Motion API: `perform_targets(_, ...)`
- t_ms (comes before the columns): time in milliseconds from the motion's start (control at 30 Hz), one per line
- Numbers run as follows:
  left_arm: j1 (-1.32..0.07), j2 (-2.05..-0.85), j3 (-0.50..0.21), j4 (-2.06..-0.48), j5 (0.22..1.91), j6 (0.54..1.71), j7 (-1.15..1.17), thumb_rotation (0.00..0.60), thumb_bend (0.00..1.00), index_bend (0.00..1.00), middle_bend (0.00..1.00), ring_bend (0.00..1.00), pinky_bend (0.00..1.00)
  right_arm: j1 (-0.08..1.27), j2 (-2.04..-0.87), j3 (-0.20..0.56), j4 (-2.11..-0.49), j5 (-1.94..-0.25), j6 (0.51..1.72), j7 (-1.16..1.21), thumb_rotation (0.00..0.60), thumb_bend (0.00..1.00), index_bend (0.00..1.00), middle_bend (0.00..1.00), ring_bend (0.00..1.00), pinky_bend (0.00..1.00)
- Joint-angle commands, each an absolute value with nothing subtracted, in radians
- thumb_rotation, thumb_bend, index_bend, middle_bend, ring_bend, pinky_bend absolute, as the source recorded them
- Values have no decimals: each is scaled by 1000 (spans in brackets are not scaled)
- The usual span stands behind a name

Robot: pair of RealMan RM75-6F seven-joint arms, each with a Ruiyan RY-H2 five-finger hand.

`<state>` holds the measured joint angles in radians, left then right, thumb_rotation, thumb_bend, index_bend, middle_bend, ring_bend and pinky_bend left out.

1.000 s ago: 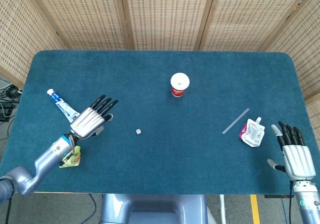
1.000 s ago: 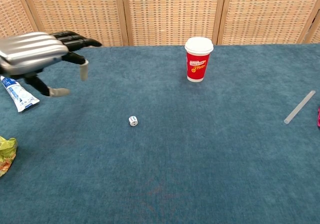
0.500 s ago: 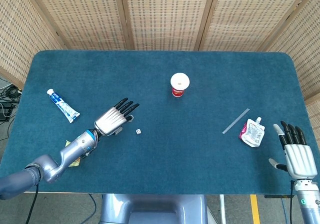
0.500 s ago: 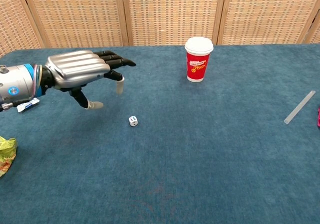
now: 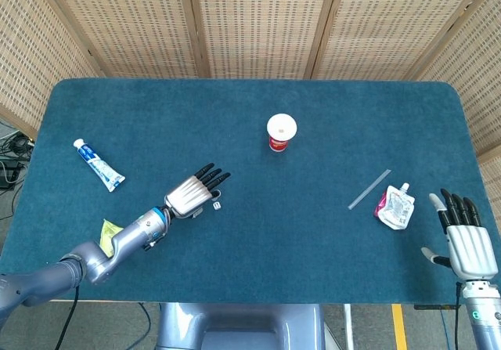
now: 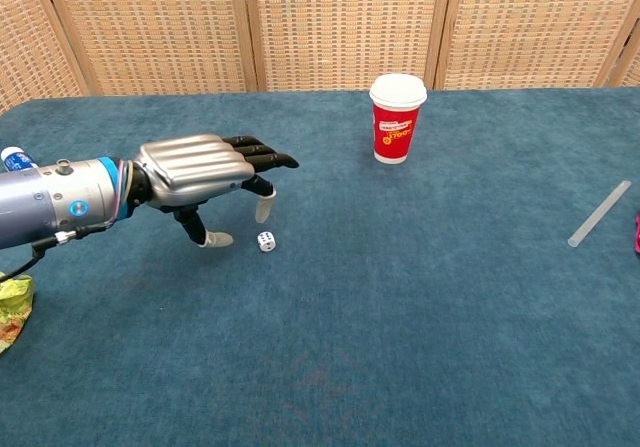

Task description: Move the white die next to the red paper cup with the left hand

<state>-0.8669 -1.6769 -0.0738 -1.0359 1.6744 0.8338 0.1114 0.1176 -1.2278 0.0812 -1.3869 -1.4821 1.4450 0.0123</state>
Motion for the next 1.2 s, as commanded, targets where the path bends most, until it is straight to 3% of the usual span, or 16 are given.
perform_targets(33, -881, -1693, -78, -1021, 1661, 819, 109, 600, 317, 429, 0, 0, 0, 117, -1227, 84, -1386, -1479, 1446, 16, 600, 55, 38, 0, 0, 0)
perform_targets(933, -949, -1737, -61, -996, 1592, 756, 150, 600, 318, 441, 0, 0, 0, 111, -1221, 99, -1379, -1463, 1462, 45, 600, 56, 49, 0, 0, 0)
perform_targets(1200, -955, -1754, -56, -989, 1573, 756, 170, 600, 331, 549, 0, 0, 0, 108, -1217, 100, -1384, -1465, 1470, 49, 600, 56, 50, 0, 0, 0)
